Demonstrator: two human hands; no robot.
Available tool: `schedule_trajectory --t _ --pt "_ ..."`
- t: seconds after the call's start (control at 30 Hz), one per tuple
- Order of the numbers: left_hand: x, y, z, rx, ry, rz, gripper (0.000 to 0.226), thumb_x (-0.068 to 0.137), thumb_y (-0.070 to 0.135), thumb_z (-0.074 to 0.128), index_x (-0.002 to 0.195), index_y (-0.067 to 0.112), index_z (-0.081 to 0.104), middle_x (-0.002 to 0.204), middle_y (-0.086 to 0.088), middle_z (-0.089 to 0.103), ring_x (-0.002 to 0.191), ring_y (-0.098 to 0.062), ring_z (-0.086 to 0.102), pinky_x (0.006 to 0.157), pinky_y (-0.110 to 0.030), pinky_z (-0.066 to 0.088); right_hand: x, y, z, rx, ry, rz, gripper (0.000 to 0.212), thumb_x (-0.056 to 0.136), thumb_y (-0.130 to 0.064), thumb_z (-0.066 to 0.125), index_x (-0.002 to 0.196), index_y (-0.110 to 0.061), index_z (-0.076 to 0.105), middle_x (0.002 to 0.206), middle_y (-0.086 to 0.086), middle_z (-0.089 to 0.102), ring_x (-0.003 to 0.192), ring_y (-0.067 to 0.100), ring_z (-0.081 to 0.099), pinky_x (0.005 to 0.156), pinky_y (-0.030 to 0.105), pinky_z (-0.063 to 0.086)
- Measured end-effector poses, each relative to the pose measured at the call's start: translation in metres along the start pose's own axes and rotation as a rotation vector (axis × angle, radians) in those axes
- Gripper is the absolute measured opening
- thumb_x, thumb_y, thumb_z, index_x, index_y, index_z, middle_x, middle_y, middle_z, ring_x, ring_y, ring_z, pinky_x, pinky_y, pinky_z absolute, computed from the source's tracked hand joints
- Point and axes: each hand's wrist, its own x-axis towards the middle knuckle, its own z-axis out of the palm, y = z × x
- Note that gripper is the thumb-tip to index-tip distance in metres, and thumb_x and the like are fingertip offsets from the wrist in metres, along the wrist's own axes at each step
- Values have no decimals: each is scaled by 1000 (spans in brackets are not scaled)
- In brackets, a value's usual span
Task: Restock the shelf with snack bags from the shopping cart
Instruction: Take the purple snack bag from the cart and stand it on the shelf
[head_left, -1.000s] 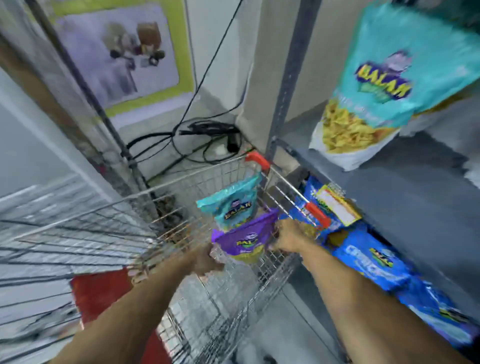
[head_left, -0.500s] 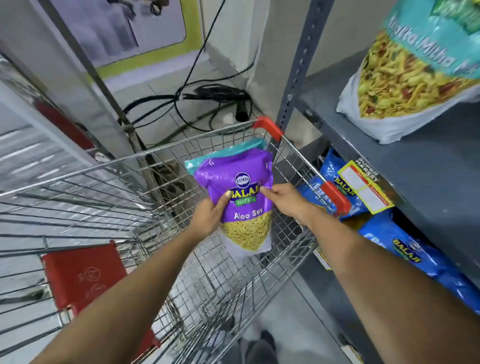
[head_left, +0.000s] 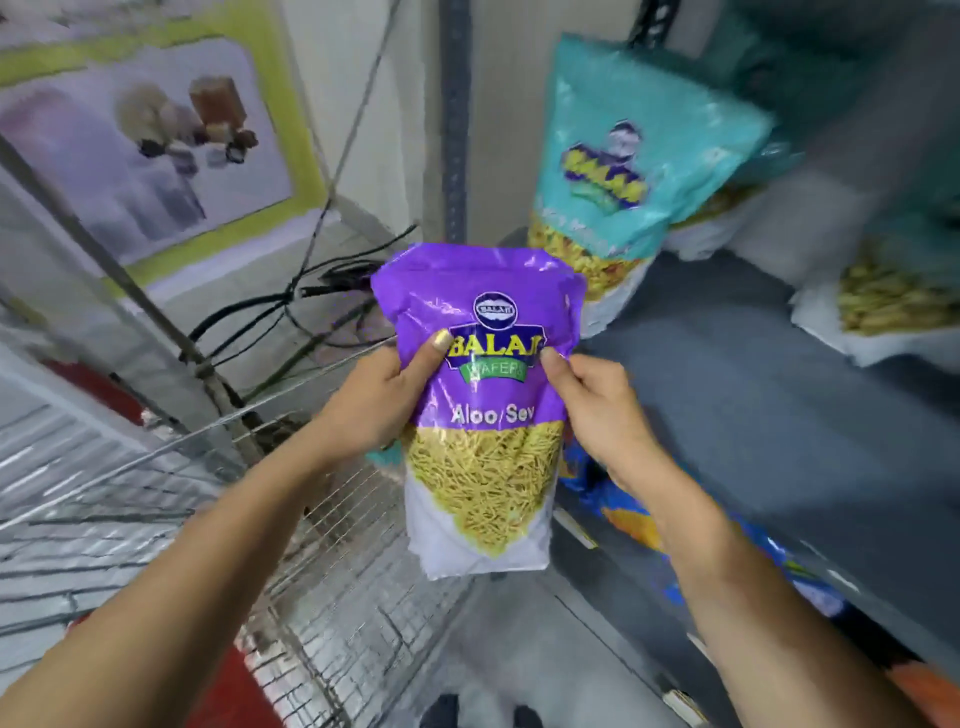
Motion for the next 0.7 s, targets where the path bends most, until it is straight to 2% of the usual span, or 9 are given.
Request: schedule_trajectory --t 0.07,0.13,0.2,0.3,0.37,0.43,0.57,0.63,0.7 --pt "4 33 34 46 -73 79 72 77 76 39 94 12 67 94 -10 77 90 -26 71 88 -53 53 -26 -8 -46 -8 120 -9 59 97 -34 52 69 16 40 67 10 40 67 19 31 59 41 27" --pt "8 65 76 77 -153 173 73 81 72 37 94 6 66 95 -15 76 85 -20 68 88 -51 52 -55 -9 -94 -7 245 -24 58 98 -33 51 70 16 40 68 8 39 66 18 29 57 41 25" --pt "9 96 124 97 -239 261 73 83 68 34 91 3 65 93 -19 75 80 -16 63 86 -50 52 -86 -6 -143 4 389 -24 56 97 -32 52 69 15 42 65 7 38 62 15 30 56 35 25" --pt "2 141 201 84 -351 383 61 83 68 33 85 16 65 84 -4 76 75 -11 64 80 -40 54 -129 1 -213 34 593 -26 58 92 -39 51 68 14 42 60 7 34 54 8 28 50 25 26" --pt "-2 166 252 98 -404 472 53 87 63 34 79 20 64 79 1 73 80 -18 68 74 -35 51 -153 11 -253 8 732 -14 58 91 -41 48 71 14 44 64 9 37 60 10 32 56 27 29" --pt "-2 185 302 110 -460 530 51 90 56 35 85 16 66 85 -1 75 91 -21 67 75 -34 50 -173 24 -290 32 847 5 58 93 -42 49 75 13 48 70 10 44 68 15 38 65 33 34" --pt "0 203 384 88 -575 591 48 94 49 36 96 12 67 92 -2 75 92 -22 68 75 -29 49 -199 49 -347 136 974 28 46 98 -36 51 85 8 60 84 12 60 82 18 48 77 39 41" --pt "3 207 415 87 -606 598 50 95 47 35 98 8 67 96 -11 76 95 -31 69 81 -38 52 -205 60 -370 108 1010 41 45 99 -34 50 88 8 62 85 11 61 82 16 49 77 35 42" --pt "6 209 441 94 -619 604 54 94 49 34 96 7 68 93 -15 76 93 -34 69 81 -41 52 -208 70 -387 61 1045 64 38 100 -32 49 82 -1 64 82 6 62 73 3 51 71 25 42"
